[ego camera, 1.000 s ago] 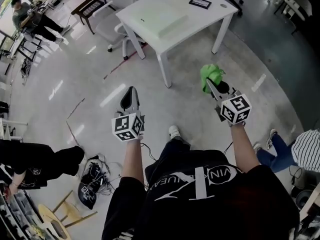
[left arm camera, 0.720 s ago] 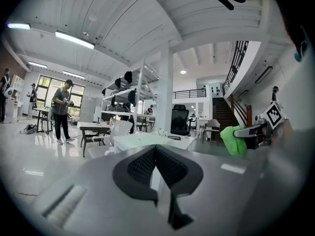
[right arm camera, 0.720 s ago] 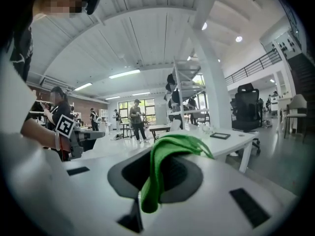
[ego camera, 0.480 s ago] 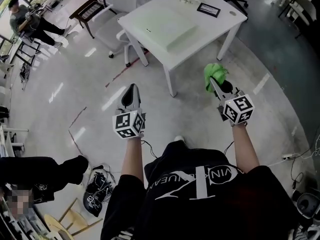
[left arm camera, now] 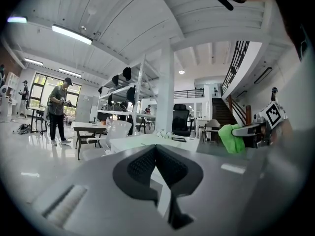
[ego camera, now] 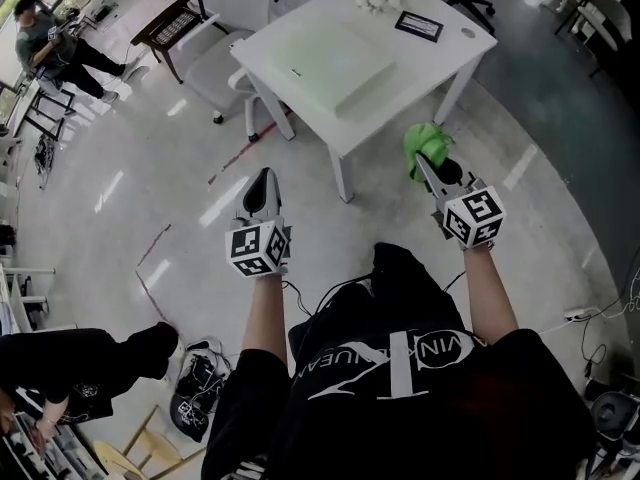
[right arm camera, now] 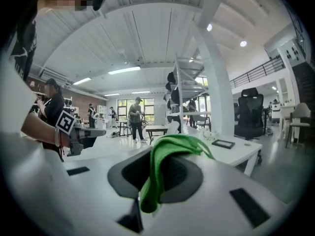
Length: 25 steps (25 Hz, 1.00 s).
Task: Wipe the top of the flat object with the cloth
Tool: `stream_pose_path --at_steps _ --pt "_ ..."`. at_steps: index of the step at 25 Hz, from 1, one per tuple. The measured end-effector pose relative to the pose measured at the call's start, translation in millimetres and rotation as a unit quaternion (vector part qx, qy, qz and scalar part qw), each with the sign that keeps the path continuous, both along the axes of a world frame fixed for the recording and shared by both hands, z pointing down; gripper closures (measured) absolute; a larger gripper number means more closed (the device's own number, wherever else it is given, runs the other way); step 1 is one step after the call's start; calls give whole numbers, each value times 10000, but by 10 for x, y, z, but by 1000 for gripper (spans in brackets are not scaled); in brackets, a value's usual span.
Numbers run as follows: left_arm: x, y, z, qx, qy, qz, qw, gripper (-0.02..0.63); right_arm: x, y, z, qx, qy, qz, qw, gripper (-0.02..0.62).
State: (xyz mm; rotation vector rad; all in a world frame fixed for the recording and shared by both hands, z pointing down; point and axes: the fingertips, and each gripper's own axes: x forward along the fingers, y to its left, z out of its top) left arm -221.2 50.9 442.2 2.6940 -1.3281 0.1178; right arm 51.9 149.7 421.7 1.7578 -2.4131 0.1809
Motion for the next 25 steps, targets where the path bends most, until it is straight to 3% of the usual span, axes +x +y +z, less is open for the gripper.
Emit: stream_pose_path --at_steps 13,25 --pt "117 -877 75 -134 -91 -555 9983 595 161 -1198 63 -103 -94 -775 9969 552" --pt "444 -1654 200 -399 -208 -1095 9930 595 264 -2460 183 -417 -68 -1775 9832 552"
